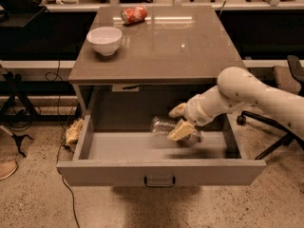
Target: Place water bottle into top drawer
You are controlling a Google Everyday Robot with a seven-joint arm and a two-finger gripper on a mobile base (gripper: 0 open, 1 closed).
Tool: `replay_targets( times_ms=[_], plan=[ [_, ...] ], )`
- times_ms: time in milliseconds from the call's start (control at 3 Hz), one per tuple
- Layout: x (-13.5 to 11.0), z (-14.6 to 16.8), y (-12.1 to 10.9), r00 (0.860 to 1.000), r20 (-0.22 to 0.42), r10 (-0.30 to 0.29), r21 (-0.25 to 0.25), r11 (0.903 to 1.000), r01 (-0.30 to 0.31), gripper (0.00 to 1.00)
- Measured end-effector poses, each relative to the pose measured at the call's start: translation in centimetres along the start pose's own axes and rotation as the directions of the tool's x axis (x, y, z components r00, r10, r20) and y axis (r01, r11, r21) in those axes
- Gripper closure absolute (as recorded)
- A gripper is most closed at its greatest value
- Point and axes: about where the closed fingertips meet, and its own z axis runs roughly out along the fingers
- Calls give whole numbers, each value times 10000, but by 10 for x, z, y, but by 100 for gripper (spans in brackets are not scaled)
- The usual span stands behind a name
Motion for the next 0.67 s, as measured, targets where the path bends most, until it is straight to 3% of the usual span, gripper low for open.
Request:
replay_targets(
  times_ms=[333,667],
  plan=[
    [-3,-17,-3,9999,149,-14,316,9995,10,0],
    [0,-61,10,9999,39,165,951,9953,-168,0]
  ],
)
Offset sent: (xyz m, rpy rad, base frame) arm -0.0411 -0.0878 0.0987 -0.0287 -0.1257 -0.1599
